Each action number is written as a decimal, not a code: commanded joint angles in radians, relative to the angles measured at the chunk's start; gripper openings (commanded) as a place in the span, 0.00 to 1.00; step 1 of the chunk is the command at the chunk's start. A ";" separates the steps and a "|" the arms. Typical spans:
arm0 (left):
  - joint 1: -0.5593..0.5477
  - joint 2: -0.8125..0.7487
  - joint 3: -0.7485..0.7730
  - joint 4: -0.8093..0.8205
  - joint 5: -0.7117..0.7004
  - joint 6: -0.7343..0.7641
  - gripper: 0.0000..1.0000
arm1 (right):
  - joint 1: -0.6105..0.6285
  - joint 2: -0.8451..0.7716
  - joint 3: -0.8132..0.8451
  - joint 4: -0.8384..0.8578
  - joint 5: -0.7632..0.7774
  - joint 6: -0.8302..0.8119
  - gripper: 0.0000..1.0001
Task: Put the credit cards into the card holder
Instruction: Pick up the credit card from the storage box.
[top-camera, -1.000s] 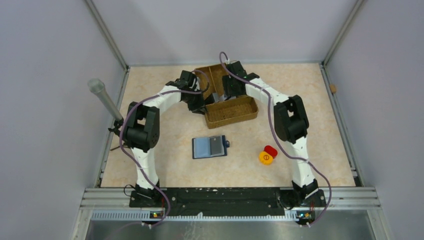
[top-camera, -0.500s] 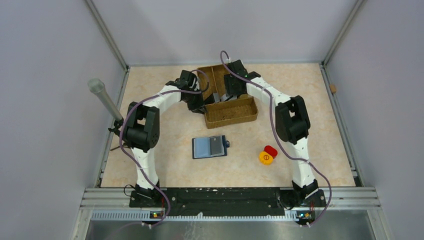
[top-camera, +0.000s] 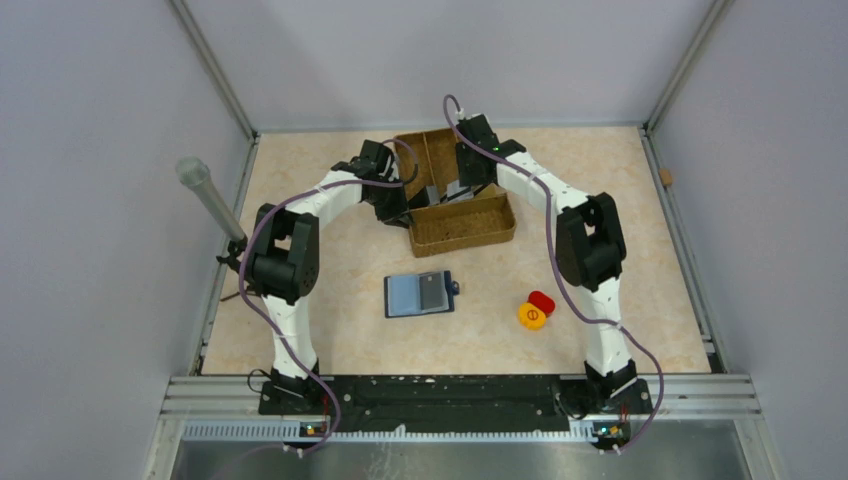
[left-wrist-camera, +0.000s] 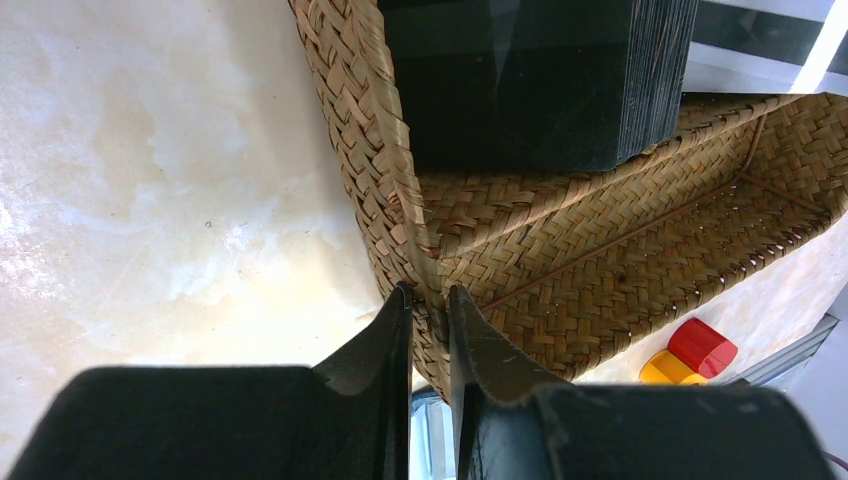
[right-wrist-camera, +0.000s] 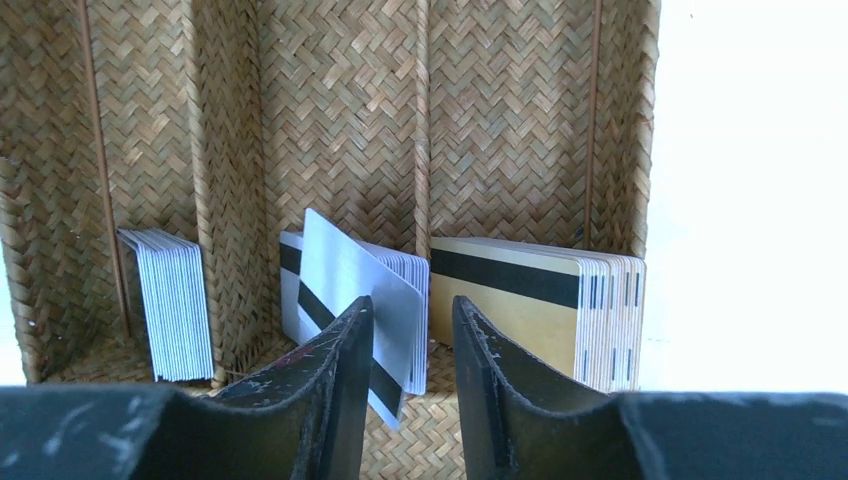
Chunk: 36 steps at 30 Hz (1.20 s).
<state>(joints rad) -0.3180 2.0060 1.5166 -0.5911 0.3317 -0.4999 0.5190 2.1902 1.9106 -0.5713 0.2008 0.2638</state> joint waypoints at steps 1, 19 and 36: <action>0.005 0.016 0.004 -0.030 -0.048 0.032 0.16 | -0.007 -0.097 -0.015 0.024 0.011 0.001 0.32; 0.005 0.009 0.006 -0.029 -0.037 0.032 0.15 | 0.002 -0.054 -0.024 0.045 -0.046 0.005 0.60; 0.005 0.006 0.005 -0.029 -0.039 0.032 0.15 | 0.014 0.063 0.057 -0.017 0.045 0.021 0.67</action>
<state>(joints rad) -0.3176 2.0060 1.5169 -0.5915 0.3321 -0.4995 0.5285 2.2623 1.9186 -0.5564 0.1764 0.2840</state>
